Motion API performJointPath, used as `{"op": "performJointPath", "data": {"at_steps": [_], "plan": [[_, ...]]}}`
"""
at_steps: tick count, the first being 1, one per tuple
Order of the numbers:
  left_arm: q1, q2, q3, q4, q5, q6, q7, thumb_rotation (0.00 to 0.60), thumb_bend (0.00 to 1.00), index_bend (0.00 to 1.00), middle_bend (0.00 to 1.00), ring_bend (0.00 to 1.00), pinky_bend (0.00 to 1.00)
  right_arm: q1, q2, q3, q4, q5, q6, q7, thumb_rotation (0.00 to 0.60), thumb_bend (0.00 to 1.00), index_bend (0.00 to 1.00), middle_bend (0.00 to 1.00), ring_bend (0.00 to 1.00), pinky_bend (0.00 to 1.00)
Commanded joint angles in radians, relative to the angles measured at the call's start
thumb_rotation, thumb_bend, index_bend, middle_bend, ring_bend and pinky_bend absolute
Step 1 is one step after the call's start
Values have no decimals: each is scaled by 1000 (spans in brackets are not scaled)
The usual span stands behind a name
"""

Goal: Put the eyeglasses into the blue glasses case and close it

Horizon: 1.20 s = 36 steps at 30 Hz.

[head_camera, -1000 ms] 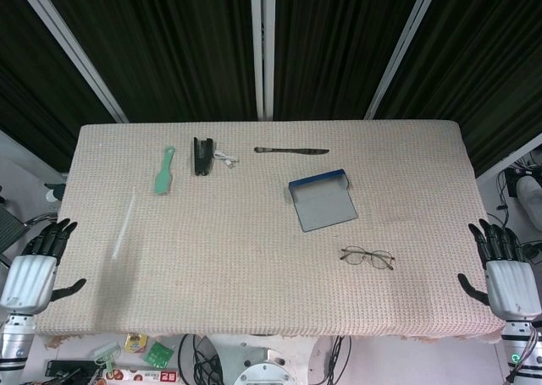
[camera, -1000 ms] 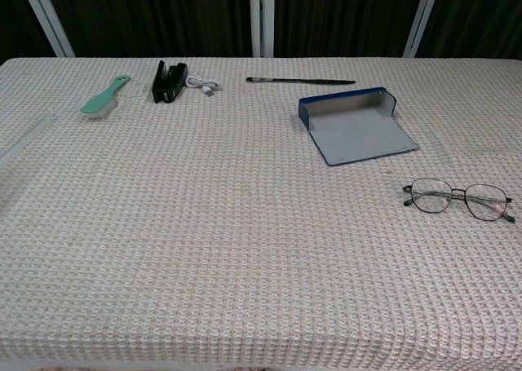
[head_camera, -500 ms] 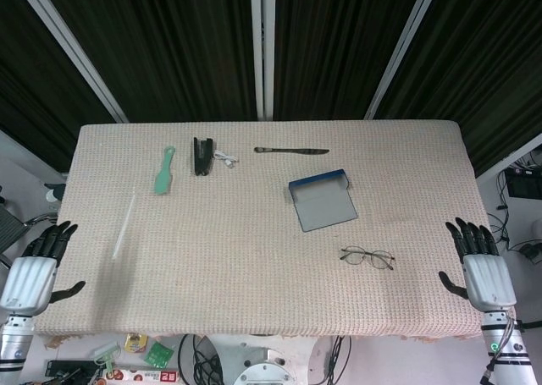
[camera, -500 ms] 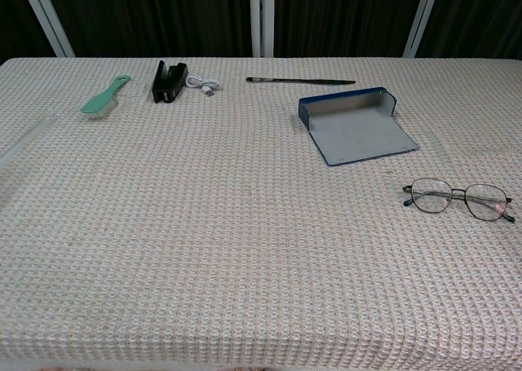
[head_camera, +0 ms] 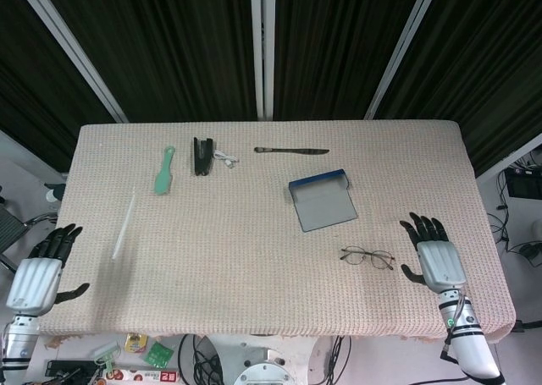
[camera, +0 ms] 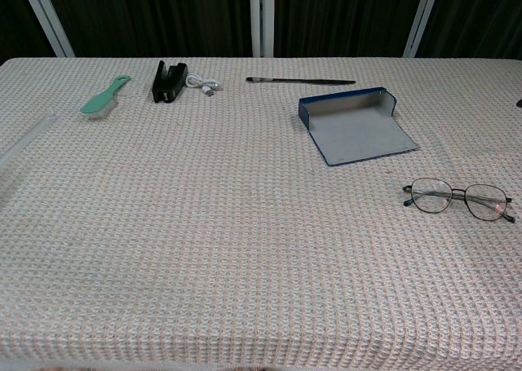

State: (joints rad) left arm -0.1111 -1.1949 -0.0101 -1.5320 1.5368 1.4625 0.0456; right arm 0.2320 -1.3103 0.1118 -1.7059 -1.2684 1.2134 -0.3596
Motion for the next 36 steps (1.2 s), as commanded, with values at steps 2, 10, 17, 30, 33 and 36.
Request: {"op": "performJointPath", "data": {"at_steps": [2,10,17,30,33,36], "plan": [[-3,-1,-2,5,-1,-3,-7,600,0,83,76,81,231,21,-64,-1,25,34,-13,-40,600,178,155,0,0,0],[4,-1,4,22,-5,-2,-29,600,0,84,76,81,231,56,-150,4,81,84,-36,-79,600,185,228,0,0,0],[12,-3,5,38,-8,5,-50,600,0,84,76,81,231,87,-175,21,93,122,-58,-91,600,202,323,0,0,0],[18,8,7,46,-8,8,-83,600,0,84,76,81,231,121,-229,22,150,172,-62,-126,600,245,380,0,0,0],[18,9,7,46,-10,6,-83,600,0,84,76,81,231,125,-237,19,156,172,-62,-124,600,268,392,0,0,0],[18,8,7,48,-11,3,-84,600,0,84,76,81,231,129,-243,17,161,175,-61,-124,600,287,401,0,0,0]]}}
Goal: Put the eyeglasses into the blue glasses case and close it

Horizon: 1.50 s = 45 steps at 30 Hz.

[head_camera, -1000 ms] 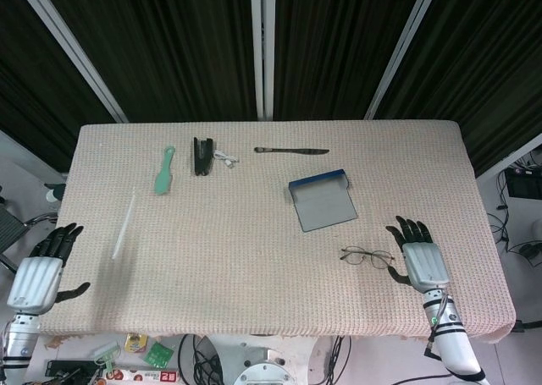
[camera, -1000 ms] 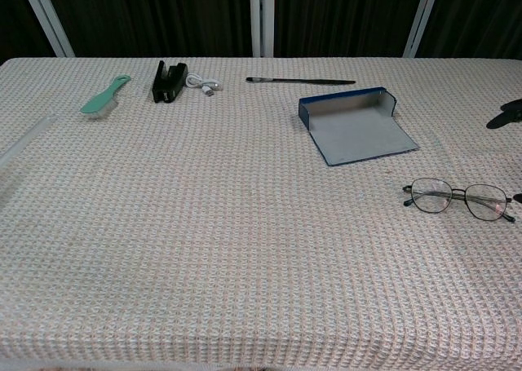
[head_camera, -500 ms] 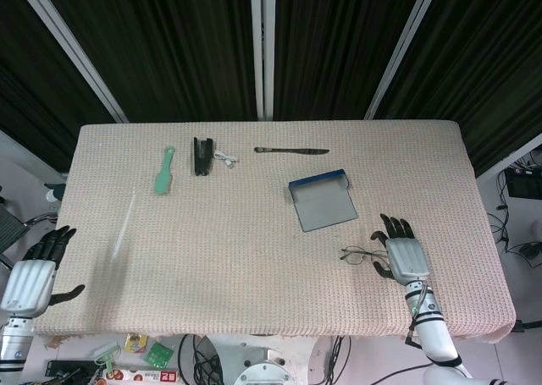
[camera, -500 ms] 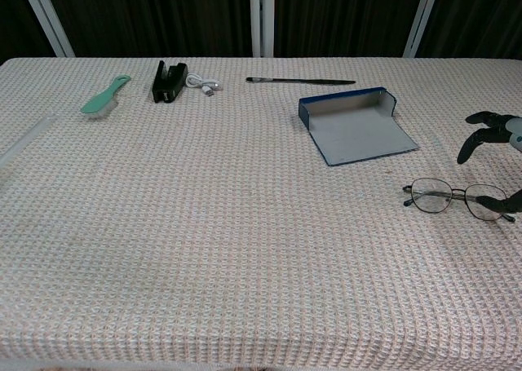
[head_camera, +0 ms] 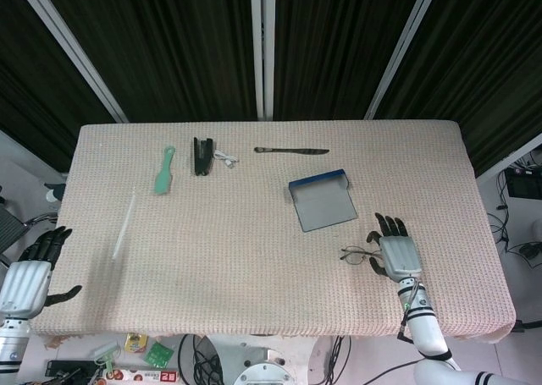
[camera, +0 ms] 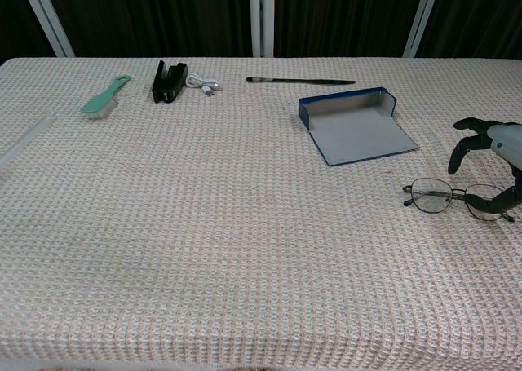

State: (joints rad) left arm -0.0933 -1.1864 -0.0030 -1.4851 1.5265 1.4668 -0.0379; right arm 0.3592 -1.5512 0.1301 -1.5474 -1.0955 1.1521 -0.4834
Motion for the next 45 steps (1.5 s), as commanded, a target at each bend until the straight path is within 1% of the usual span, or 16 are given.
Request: {"op": "performJointPath", "data": {"at_steps": [1,10,20,30,45], "plan": [[0,-1,1,1,-1,-3,0,600,0,84,76,81,231,3,-4,-1,3,3,0,0,600,290,402,0,0,0],[2,5,1,-4,-6,-6,5,600,0,84,76,81,231,15,-18,-7,17,8,-3,-1,600,307,427,0,0,0],[2,7,2,-6,-10,-13,3,600,0,84,76,81,231,24,-33,-10,30,12,1,-5,600,326,499,0,0,0],[6,4,4,3,-15,-17,-5,600,0,84,76,81,231,27,-52,-15,48,24,10,-19,600,328,519,11,0,0],[2,-7,4,27,-14,-26,-30,600,0,84,76,81,231,23,-67,-20,65,4,34,-10,600,376,630,32,0,0]]}}
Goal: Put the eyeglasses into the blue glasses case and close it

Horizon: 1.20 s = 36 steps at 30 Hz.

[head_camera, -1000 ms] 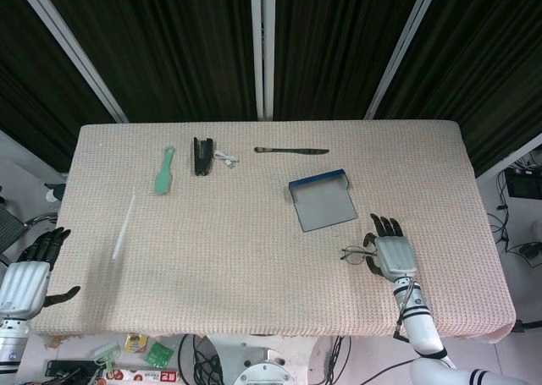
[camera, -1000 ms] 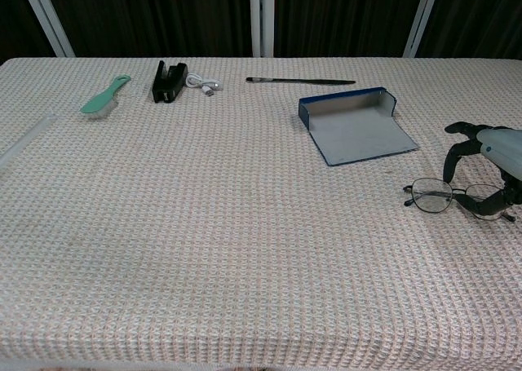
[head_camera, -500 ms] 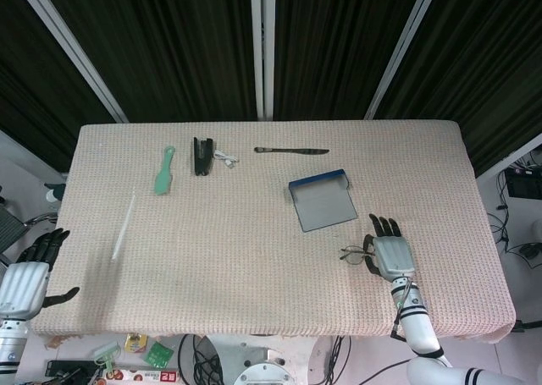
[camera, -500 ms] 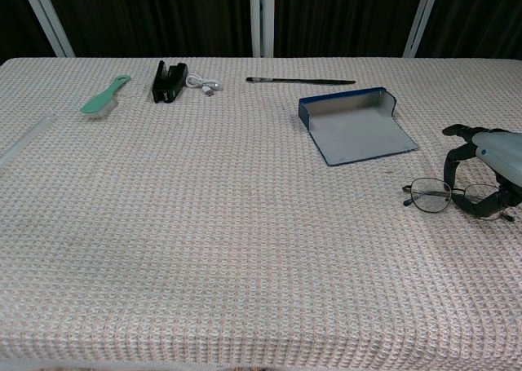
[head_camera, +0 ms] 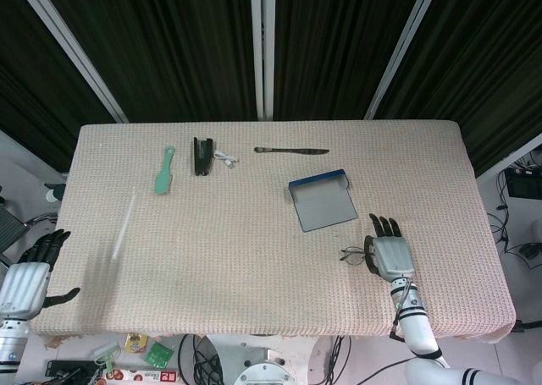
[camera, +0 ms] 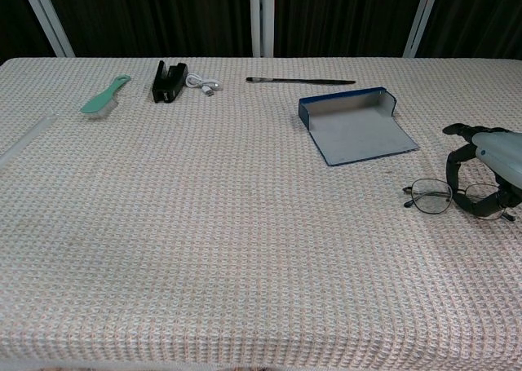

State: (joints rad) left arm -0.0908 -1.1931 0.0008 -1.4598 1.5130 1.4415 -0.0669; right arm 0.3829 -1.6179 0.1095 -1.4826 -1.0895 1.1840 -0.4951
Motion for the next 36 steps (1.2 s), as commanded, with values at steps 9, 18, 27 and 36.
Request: {"op": "performJointPath", "data": {"at_steps": [9,18,27,36], "plan": [[0,-5,1,7,-2,-4,-12,600,0,84,76,81,231,-3,-2,0,6,-17,11,11,600,431,664,46,0,0],[2,-4,1,10,-3,-4,-16,600,0,84,76,81,231,-5,-2,1,12,-44,26,29,600,477,721,69,0,0],[1,-6,1,11,-3,-6,-17,600,0,84,76,81,231,-5,18,16,-24,-70,46,42,600,477,728,73,0,0],[0,-5,0,14,-3,-8,-19,600,0,84,76,81,231,44,22,70,-36,-49,20,7,600,477,728,73,0,0]]}}
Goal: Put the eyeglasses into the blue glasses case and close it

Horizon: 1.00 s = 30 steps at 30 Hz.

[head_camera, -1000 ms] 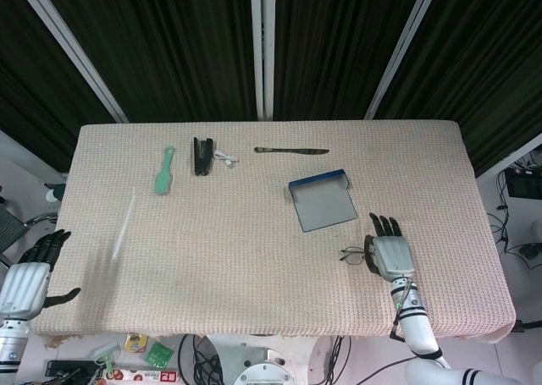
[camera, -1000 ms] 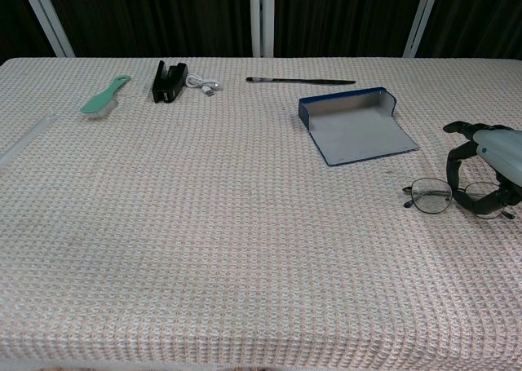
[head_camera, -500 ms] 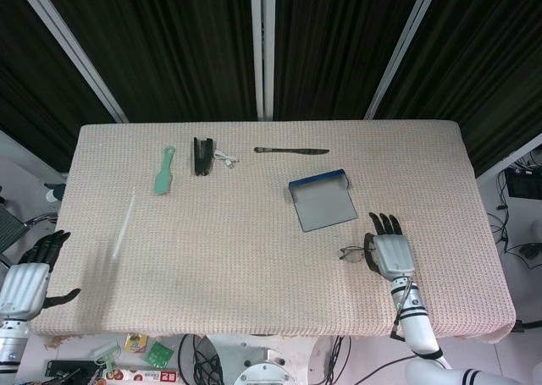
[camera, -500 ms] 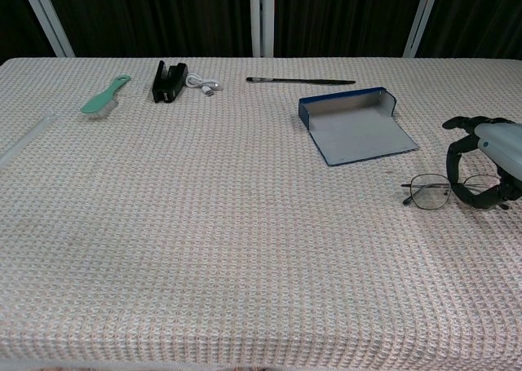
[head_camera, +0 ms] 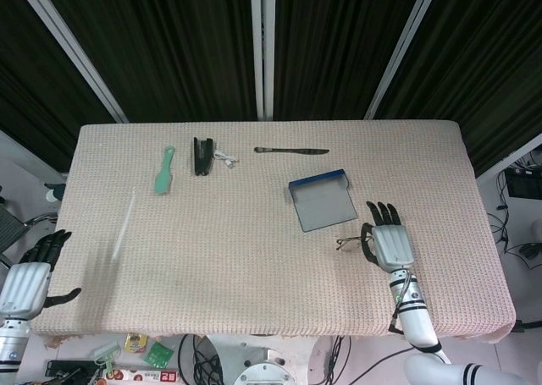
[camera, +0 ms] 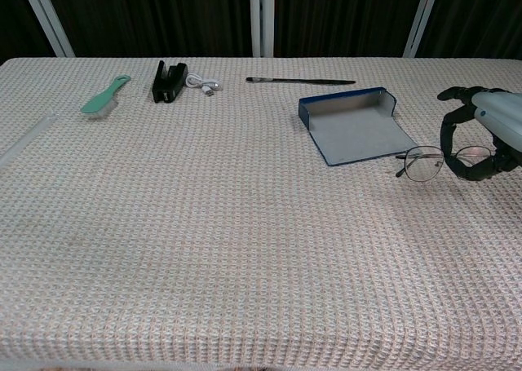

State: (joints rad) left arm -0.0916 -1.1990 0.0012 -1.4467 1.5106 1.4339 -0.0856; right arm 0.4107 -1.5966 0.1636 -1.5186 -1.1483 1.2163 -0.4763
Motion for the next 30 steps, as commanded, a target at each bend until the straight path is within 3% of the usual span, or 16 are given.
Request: {"op": "performJointPath", "data": {"at_steps": [1,11,18,30], "plan": [[1,1,0,1,-2,-1,-2,600,0,84,76,81,231,24,0,23,1,16,-18,-18,600,477,728,73,0,0],[5,5,-3,13,-13,-2,-14,600,0,84,76,81,231,138,-22,106,47,82,-83,-113,600,477,729,71,0,0],[1,4,-5,21,-19,-14,-24,600,0,84,76,81,231,235,-94,166,158,194,-149,-162,600,477,729,62,0,0],[0,13,-12,40,-42,-30,-44,600,0,83,76,81,231,352,-194,179,377,239,-241,-144,600,477,732,57,0,0]]}}
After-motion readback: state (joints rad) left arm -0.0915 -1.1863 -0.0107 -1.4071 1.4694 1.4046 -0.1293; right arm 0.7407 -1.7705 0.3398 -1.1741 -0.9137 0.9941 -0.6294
